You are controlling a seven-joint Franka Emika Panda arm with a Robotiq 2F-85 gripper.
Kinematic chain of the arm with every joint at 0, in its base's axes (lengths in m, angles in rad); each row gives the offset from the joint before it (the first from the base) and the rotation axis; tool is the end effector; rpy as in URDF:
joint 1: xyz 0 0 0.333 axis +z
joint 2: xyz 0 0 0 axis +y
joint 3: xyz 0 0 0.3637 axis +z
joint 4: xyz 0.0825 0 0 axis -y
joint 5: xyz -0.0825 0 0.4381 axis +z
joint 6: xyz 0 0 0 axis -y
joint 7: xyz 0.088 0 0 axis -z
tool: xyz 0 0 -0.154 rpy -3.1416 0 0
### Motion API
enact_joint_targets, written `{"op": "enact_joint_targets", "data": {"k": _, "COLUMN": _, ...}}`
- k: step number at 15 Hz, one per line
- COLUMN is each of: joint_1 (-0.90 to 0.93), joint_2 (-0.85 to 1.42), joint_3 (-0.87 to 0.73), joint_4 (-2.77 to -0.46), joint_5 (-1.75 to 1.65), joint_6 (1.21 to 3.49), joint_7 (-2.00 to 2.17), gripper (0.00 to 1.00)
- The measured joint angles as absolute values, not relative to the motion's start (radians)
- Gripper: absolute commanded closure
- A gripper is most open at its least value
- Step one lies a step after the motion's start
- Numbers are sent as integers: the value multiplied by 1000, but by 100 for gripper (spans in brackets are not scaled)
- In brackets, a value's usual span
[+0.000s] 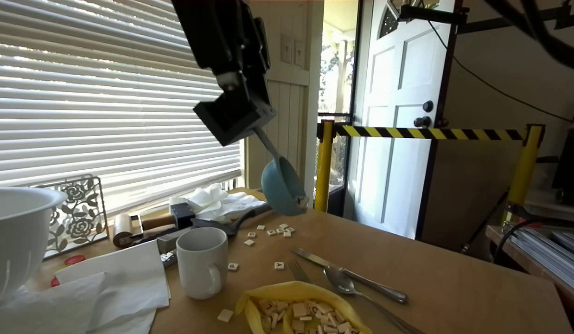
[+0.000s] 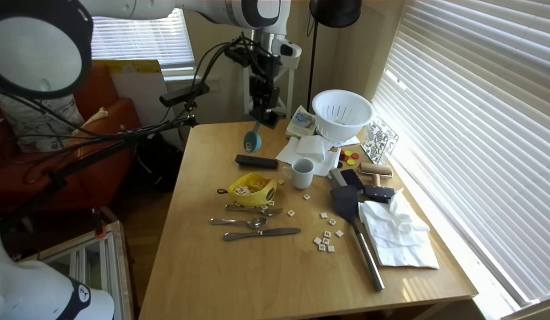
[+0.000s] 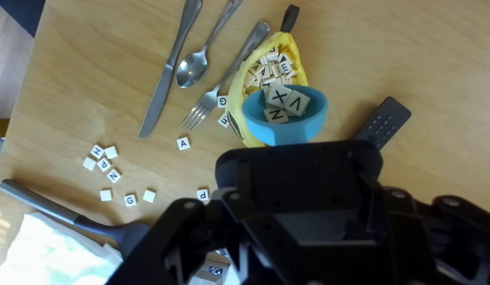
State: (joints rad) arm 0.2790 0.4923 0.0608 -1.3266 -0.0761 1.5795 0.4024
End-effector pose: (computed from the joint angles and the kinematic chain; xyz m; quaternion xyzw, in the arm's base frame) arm 0.7027 0.2278 0.4171 0.9922 -0.0281 -0.1025 0.0646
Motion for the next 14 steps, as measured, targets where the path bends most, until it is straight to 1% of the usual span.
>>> {"op": "enact_joint_targets", "data": {"k": 2, "joint_1": 270, "joint_2": 489, "joint_3": 61, "joint_4": -1320, "joint_5": -73, "joint_6": 1570, "joint_7": 402, "gripper": 40}}
{"op": "enact_joint_targets", "data": {"k": 3, "joint_1": 270, "joint_2": 490, "joint_3": 61, "joint_4": -1320, "joint_5": -72, "joint_6": 1570, "joint_7": 402, "gripper": 65}}
{"op": "enact_joint_targets", "data": {"k": 9, "joint_1": 270, "joint_2": 509, "joint_3": 48, "joint_4": -1316, "joint_5": -80, "joint_6": 1526, "joint_7": 412, "gripper": 65}}
{"op": "enact_joint_targets", "data": {"k": 14, "joint_1": 280, "joint_2": 595, "joint_3": 44, "joint_4": -1189, "joint_5": -85, "joint_6": 1403, "joint_7": 446, "gripper": 65}}
